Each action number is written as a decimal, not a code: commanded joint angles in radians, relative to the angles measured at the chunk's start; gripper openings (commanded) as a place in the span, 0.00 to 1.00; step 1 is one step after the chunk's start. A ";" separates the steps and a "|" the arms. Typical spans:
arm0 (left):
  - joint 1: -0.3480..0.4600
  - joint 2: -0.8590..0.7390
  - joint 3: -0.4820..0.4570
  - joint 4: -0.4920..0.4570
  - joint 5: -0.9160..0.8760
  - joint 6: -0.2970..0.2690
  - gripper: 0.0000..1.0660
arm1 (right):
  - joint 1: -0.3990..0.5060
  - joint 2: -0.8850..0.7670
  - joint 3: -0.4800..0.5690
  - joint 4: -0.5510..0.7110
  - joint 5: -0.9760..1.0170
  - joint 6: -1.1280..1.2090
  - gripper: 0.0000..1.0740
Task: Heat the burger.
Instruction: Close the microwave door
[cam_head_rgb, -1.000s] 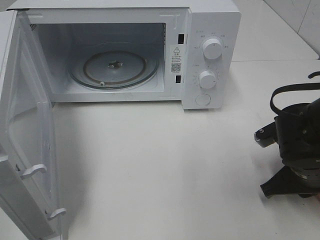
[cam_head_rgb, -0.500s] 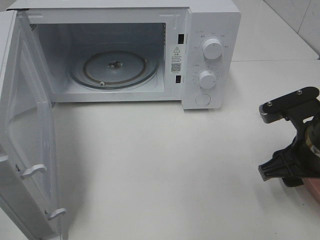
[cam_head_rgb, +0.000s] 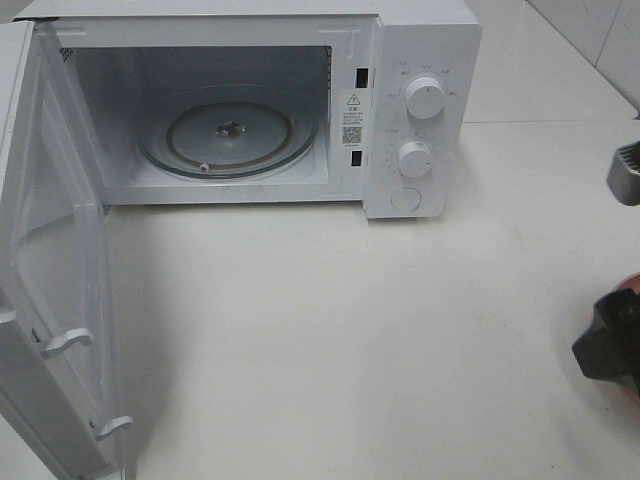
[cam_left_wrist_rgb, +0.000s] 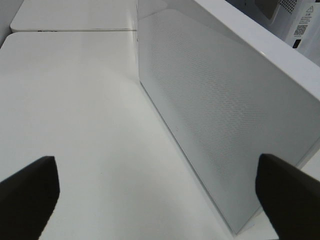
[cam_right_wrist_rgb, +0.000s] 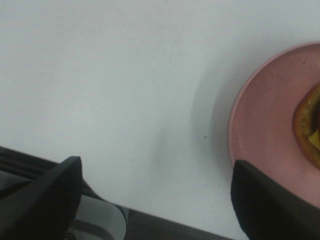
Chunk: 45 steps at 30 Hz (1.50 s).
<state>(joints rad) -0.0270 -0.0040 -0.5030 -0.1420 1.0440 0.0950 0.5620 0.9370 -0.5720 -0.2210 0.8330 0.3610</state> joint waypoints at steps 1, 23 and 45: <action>0.003 -0.019 0.003 0.000 -0.008 0.002 0.94 | -0.003 -0.072 -0.005 0.043 0.081 -0.045 0.71; 0.003 -0.019 0.003 0.000 -0.008 0.002 0.94 | -0.003 -0.610 -0.003 0.058 0.266 -0.135 0.71; 0.003 -0.019 0.003 0.000 -0.008 0.002 0.94 | -0.450 -0.939 0.061 0.127 0.163 -0.272 0.71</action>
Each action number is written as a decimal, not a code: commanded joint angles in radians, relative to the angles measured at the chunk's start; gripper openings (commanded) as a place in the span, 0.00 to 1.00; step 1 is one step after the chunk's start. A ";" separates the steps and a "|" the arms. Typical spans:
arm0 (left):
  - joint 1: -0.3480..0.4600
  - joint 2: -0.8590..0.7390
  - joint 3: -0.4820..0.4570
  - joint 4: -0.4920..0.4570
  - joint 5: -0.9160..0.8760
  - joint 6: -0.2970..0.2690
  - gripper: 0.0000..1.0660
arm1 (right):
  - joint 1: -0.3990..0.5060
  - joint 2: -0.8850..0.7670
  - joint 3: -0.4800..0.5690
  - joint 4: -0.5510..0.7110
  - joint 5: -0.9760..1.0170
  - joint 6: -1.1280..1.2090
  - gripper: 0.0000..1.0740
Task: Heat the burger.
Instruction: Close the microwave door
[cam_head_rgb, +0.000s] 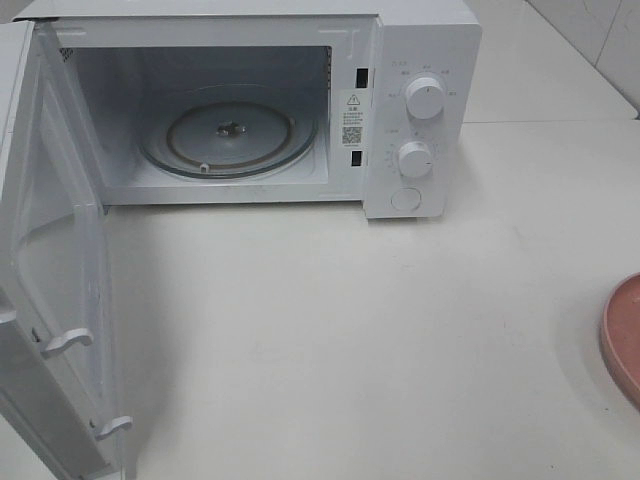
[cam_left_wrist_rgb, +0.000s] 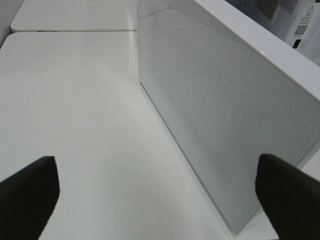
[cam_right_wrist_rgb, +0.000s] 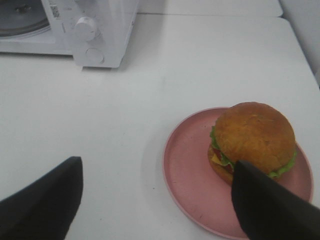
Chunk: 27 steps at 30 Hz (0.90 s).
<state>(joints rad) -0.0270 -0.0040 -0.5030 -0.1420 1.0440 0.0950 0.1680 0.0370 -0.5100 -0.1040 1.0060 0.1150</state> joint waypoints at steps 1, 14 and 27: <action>0.003 -0.019 0.003 0.000 -0.008 0.002 0.94 | -0.083 -0.065 -0.001 0.010 -0.010 -0.025 0.71; 0.003 -0.019 0.003 0.000 -0.008 0.002 0.94 | -0.109 -0.065 -0.001 0.003 -0.010 -0.013 0.71; 0.003 -0.019 0.003 0.000 -0.008 0.002 0.94 | -0.109 -0.065 -0.001 0.003 -0.010 -0.014 0.71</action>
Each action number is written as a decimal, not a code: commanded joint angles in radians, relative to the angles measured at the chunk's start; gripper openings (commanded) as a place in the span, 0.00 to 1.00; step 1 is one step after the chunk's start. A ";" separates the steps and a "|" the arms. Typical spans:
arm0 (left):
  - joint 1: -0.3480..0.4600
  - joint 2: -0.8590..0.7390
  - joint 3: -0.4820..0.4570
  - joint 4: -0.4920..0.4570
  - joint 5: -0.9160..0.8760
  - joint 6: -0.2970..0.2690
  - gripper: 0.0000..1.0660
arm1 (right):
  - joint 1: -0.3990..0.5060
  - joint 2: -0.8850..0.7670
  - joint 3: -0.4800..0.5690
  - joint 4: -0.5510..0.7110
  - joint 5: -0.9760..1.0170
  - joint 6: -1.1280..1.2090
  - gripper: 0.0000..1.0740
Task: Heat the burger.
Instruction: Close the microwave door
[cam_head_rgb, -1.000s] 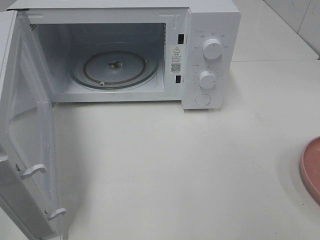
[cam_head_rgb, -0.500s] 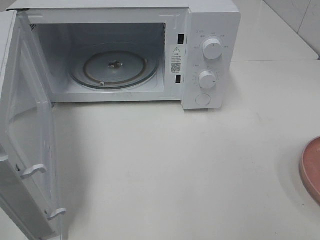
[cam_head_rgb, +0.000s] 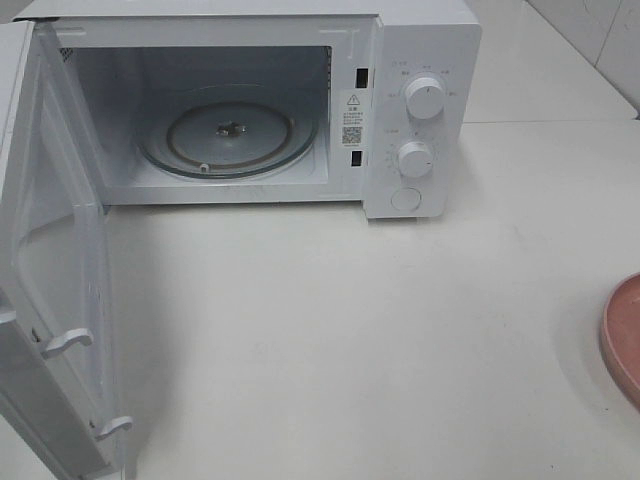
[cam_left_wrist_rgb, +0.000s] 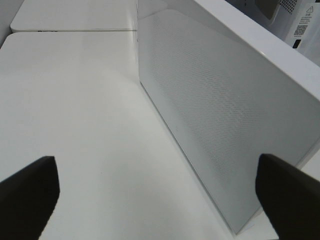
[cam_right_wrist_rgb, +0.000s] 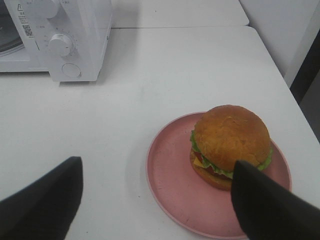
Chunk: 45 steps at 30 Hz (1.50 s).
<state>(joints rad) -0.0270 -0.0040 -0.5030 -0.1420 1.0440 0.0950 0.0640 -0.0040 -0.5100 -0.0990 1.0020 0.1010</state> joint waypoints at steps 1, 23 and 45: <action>0.003 -0.019 0.003 0.000 -0.008 0.002 0.94 | -0.005 -0.024 -0.001 -0.002 -0.006 0.000 0.71; 0.003 -0.019 0.003 0.004 -0.008 -0.004 0.94 | -0.005 -0.024 -0.001 -0.002 -0.006 0.000 0.71; 0.003 0.094 -0.044 0.053 -0.136 -0.065 0.40 | -0.005 -0.024 -0.001 -0.002 -0.006 0.000 0.71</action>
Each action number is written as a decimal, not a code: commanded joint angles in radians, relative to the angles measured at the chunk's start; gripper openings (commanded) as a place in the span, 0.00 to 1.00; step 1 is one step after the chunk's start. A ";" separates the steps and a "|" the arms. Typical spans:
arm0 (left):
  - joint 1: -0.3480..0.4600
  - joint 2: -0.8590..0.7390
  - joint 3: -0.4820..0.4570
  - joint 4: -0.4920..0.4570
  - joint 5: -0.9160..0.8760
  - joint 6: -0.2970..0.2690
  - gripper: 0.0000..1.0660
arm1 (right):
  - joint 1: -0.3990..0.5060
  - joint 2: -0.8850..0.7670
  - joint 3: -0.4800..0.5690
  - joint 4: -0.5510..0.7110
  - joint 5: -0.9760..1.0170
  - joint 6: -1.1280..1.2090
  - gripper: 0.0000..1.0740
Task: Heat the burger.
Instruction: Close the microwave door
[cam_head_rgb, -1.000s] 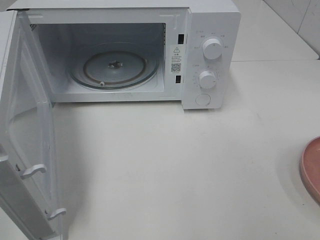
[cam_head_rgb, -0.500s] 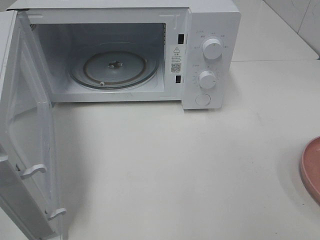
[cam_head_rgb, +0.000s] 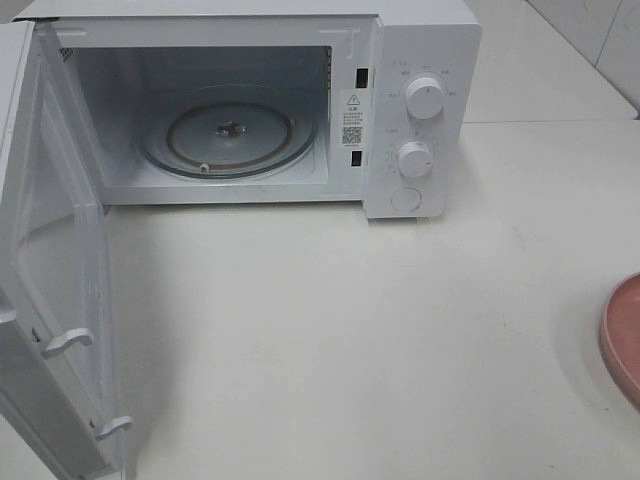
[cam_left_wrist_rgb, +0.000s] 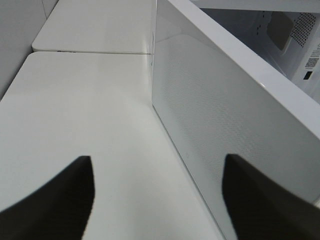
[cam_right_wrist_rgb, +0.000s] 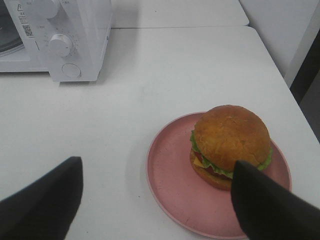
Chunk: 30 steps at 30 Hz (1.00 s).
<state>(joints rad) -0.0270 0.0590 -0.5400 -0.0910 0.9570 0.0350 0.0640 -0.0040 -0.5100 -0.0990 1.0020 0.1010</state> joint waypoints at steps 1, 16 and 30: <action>0.003 0.044 -0.007 0.003 -0.062 -0.003 0.32 | -0.005 -0.024 -0.001 -0.002 -0.006 0.000 0.71; 0.003 0.272 0.078 0.091 -0.520 0.024 0.00 | -0.005 -0.024 -0.001 -0.002 -0.006 0.000 0.71; 0.003 0.478 0.342 0.083 -1.039 0.008 0.00 | -0.005 -0.024 -0.001 -0.002 -0.006 0.000 0.71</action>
<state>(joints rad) -0.0270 0.5130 -0.2160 0.0000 -0.0110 0.0550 0.0640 -0.0040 -0.5100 -0.0990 1.0020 0.1010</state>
